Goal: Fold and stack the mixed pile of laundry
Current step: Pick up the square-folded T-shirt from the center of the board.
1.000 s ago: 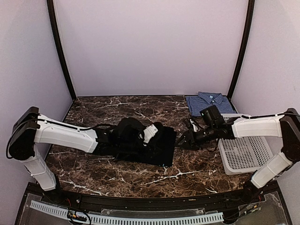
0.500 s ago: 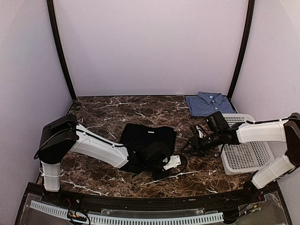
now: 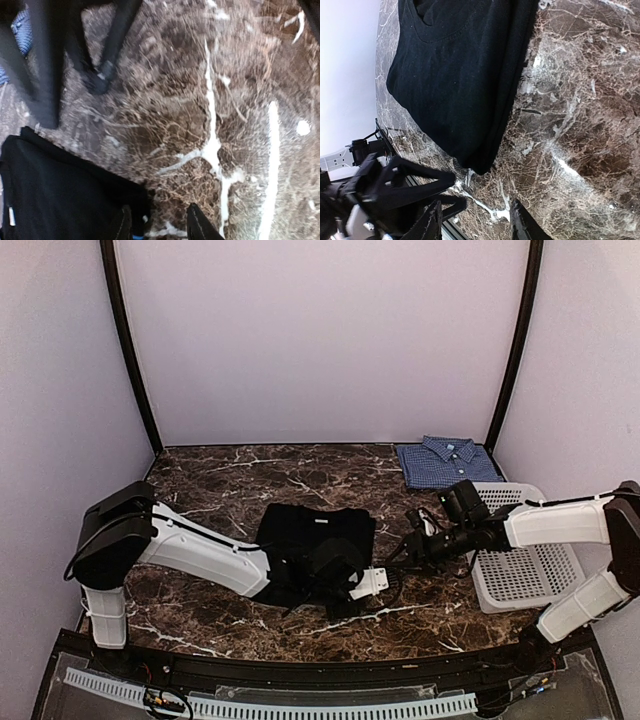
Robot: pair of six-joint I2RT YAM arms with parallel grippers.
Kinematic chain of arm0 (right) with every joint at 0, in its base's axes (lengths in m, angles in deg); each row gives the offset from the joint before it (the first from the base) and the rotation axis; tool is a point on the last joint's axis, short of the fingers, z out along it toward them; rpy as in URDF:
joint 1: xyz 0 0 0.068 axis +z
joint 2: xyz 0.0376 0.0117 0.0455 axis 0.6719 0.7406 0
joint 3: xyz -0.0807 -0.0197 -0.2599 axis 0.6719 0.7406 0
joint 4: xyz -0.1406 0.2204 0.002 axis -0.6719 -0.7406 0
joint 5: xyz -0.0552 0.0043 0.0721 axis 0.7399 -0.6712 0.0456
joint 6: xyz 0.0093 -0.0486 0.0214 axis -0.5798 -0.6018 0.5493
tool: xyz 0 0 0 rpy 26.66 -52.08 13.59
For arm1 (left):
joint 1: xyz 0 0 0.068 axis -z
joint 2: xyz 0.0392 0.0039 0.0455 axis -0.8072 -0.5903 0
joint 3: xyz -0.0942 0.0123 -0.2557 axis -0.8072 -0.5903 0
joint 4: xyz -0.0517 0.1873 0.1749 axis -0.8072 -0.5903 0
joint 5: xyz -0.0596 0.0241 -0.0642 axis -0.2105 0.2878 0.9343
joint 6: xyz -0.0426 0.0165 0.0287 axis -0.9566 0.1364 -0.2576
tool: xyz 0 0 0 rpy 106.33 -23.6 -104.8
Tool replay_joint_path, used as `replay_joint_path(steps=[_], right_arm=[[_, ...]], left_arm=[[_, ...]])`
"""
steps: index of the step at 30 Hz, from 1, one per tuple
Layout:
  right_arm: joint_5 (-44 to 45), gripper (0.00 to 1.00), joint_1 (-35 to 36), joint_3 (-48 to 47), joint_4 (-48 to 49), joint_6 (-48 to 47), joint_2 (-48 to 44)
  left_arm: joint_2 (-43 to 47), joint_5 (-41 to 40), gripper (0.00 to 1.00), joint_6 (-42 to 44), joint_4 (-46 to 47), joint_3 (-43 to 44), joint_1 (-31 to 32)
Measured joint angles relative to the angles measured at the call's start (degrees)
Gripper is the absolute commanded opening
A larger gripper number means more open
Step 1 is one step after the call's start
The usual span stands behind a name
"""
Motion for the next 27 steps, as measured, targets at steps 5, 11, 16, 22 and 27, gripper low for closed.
replay_joint_path(steps=[5,11,16,22,27], right_arm=[[-0.6,0.43,0.0,0.6,1.3,0.2,0.4],[-0.8,0.44,0.0,0.9,1.6,0.3,0.7],[-0.8,0.44,0.0,0.9,1.7,0.3,0.7],[-0.9,0.44,0.0,0.9,2.3,0.5,1.3],[-1.3,0.44,0.0,0.9,3.0,0.5,2.4]], left_arm=[[4.1,0.3,0.38,-1.1,1.3,-0.2,-1.1],[3.3,1.0,0.38,-2.1,1.6,-0.1,-3.6],[1.0,3.1,0.37,-2.2,1.6,-0.2,-4.1],[-0.6,7.8,0.37,-2.2,1.6,-1.1,-4.1],[-1.2,9.2,0.34,-2.2,1.8,-1.4,-4.1]])
